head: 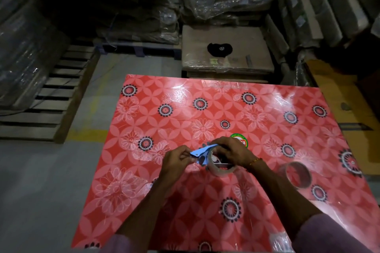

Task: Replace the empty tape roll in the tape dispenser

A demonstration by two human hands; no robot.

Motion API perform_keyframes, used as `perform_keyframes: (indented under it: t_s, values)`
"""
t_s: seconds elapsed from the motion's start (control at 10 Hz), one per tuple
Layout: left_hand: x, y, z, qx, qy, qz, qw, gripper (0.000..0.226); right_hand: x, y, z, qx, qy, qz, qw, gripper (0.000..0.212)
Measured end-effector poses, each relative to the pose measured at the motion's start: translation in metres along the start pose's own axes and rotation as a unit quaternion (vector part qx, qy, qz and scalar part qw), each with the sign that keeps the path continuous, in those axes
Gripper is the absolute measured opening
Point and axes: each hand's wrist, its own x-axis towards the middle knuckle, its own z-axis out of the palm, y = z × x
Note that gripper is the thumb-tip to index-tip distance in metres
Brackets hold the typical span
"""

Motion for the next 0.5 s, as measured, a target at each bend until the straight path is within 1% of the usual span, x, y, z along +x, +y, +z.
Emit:
perform_keyframes:
  t_s: [0.1, 0.2, 0.3, 0.4, 0.5]
  values:
    - [0.004, -0.001, -0.007, 0.039, -0.023, 0.019, 0.999, 0.016, -0.004, -0.001, 0.0, 0.008, 0.007, 0.014, 1.0, 0.026]
    - [0.007, -0.003, -0.013, 0.069, -0.03, 0.033, 0.997, 0.028, -0.009, 0.003, -0.002, 0.015, 0.011, 0.03, 0.999, 0.034]
    - [0.008, 0.0, -0.015, 0.09, 0.009, 0.021, 0.996, 0.025, -0.016, 0.004, -0.009, 0.018, 0.036, 0.035, 0.999, 0.042]
    - [0.012, 0.017, -0.012, 0.122, 0.088, 0.018, 0.989, 0.015, -0.018, 0.01, -0.021, 0.0, 0.078, 0.019, 0.997, 0.043]
    - [0.018, 0.043, -0.009, 0.155, 0.139, 0.046, 0.977, 0.017, -0.022, 0.014, -0.038, -0.021, 0.122, 0.01, 0.992, 0.042]
